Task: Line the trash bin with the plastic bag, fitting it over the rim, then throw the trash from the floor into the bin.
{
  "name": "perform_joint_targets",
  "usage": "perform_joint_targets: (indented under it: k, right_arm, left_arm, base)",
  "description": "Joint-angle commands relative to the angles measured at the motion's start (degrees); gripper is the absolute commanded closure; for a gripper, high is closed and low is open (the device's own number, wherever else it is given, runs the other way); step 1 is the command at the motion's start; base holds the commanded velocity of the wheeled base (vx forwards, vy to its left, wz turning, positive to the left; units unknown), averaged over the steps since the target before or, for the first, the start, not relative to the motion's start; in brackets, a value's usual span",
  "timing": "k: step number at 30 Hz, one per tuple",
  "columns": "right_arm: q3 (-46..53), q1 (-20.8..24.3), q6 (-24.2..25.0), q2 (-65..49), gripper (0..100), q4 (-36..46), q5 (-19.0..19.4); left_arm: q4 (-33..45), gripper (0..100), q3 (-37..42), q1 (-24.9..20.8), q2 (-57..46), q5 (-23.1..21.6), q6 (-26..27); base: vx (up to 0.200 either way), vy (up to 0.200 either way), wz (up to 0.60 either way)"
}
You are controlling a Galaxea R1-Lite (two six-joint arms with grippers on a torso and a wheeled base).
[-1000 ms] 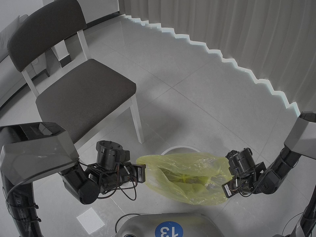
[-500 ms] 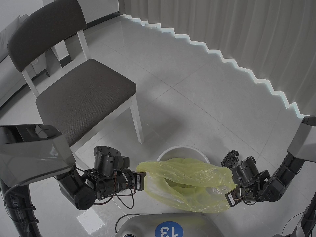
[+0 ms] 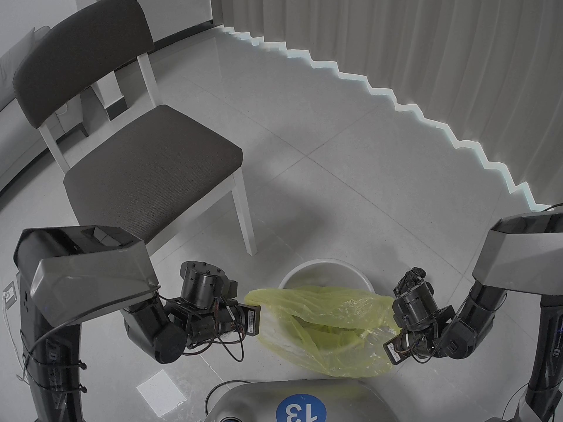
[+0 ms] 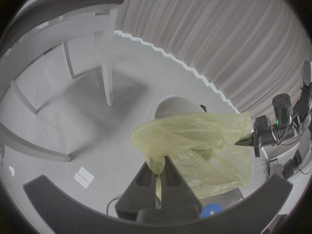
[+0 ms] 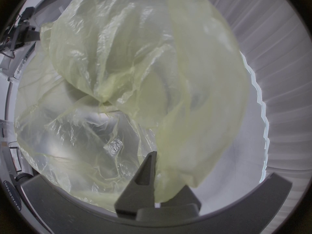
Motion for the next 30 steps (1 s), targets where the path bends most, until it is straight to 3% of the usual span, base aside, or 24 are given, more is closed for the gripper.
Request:
perform_joint_targets:
  k: [1,10,23,30]
  right_arm:
    - [-3.78,-1.51,-0.18,3.27,100,0.21,0.10]
    - [-7.12,-4.76,-0.35,2.39,100,0.30,0.18]
    - [-2.29,-6.61,-0.26,-1.39,100,-0.14,0.27]
    - [-2.64,-6.08,0.35,-0.60,100,-0.40,0.10]
  left_arm:
    - [1.52,100,-3.70,1.43,4.02,-0.01,0.08]
    - [2.40,100,-9.24,2.66,6.22,0.52,-0.10]
    - [-0.77,100,-4.58,0.55,4.64,0.52,-0.80]
    - [-1.29,100,-6.96,0.20,6.31,0.61,-0.45]
  base:
    - [0.000,0.000,0.00]
    - [0.000,0.000,0.00]
    - [0.000,0.000,0.00]
    - [0.000,0.000,0.00]
